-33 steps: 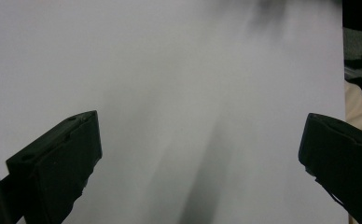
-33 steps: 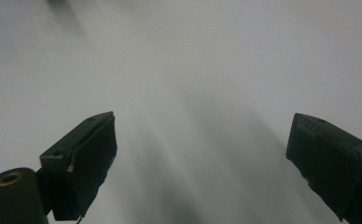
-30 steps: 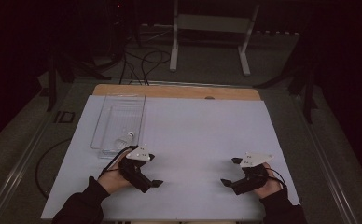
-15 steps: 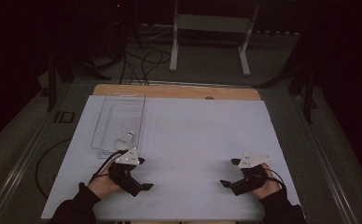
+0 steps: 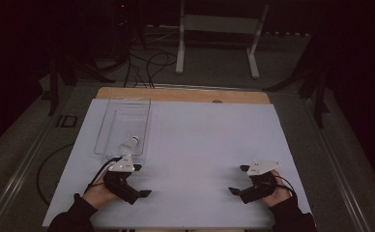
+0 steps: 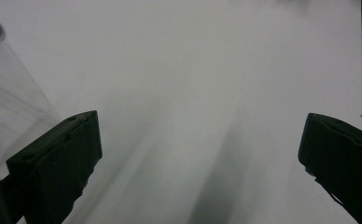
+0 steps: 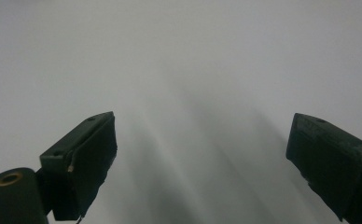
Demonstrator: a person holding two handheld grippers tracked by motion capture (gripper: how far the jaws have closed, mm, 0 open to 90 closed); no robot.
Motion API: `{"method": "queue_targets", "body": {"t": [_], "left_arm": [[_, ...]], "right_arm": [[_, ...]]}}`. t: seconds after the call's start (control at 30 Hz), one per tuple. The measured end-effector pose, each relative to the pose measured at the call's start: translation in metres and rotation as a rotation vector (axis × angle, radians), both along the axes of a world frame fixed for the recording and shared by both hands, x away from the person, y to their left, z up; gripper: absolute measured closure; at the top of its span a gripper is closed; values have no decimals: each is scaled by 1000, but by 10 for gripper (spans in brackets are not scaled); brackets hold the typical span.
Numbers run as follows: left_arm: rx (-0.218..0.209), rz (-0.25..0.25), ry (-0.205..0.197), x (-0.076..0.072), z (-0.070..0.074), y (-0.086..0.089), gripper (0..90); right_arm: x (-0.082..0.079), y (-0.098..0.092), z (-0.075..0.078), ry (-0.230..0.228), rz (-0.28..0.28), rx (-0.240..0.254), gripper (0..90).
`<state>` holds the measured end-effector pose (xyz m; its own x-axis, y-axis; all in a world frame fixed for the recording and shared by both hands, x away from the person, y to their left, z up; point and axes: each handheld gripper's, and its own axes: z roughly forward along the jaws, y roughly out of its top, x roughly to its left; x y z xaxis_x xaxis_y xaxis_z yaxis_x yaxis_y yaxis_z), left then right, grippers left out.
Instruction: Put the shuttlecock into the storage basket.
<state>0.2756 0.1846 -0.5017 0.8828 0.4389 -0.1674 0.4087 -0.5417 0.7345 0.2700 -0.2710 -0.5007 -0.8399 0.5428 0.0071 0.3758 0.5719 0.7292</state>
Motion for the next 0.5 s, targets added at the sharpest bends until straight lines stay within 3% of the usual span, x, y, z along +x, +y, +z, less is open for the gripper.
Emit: {"method": "queue_targets", "body": {"t": [0.5], "left_arm": [[6,1,-4,-4,-4,3,2]], "right_arm": [[-2,-4,-3,-10,-3,-10,85]]}}
